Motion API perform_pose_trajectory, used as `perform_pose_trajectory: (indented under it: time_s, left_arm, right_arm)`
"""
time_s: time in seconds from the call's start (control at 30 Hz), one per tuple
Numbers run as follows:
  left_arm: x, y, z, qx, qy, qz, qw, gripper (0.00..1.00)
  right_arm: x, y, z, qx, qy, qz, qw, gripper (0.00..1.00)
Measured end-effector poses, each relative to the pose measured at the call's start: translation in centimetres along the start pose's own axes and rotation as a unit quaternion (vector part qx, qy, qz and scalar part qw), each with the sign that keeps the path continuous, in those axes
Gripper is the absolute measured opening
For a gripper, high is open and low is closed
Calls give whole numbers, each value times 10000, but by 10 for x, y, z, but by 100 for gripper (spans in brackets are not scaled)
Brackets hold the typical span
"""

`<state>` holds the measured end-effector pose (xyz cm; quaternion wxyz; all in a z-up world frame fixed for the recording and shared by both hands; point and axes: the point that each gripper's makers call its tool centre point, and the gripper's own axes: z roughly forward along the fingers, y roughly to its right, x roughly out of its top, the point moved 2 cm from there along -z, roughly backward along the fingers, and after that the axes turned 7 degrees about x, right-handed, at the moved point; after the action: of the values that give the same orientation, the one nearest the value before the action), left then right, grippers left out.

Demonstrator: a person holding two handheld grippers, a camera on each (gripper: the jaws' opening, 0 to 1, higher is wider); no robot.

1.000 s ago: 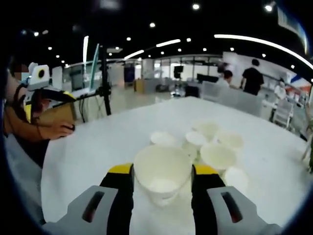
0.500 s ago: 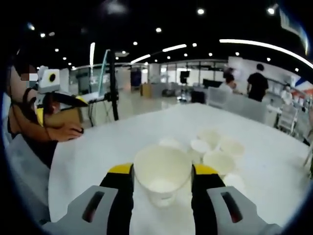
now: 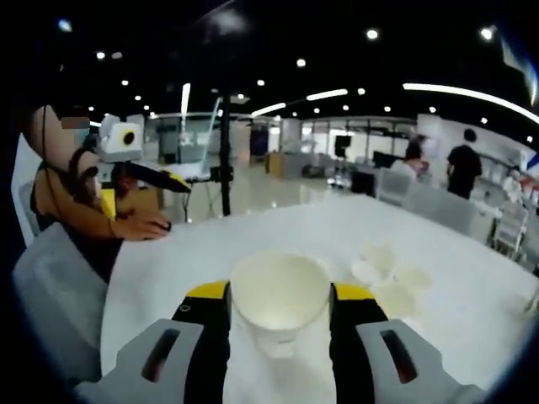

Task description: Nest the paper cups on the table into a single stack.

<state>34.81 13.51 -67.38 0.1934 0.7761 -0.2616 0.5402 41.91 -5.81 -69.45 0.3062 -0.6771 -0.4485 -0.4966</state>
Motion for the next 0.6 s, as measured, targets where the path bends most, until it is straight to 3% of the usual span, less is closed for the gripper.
perform_pose_trajectory:
  time_s: [0.37,0.6]
  left_arm:
    - [0,2,2,-68,-25,-11,10000,94]
    - [-2,-1,3,-75,-31,-11,10000,94]
  right_arm:
    - [12,-30,-4,401,113,-114,9991,43]
    - [6,-47,-6,642,4,-157,9978,43]
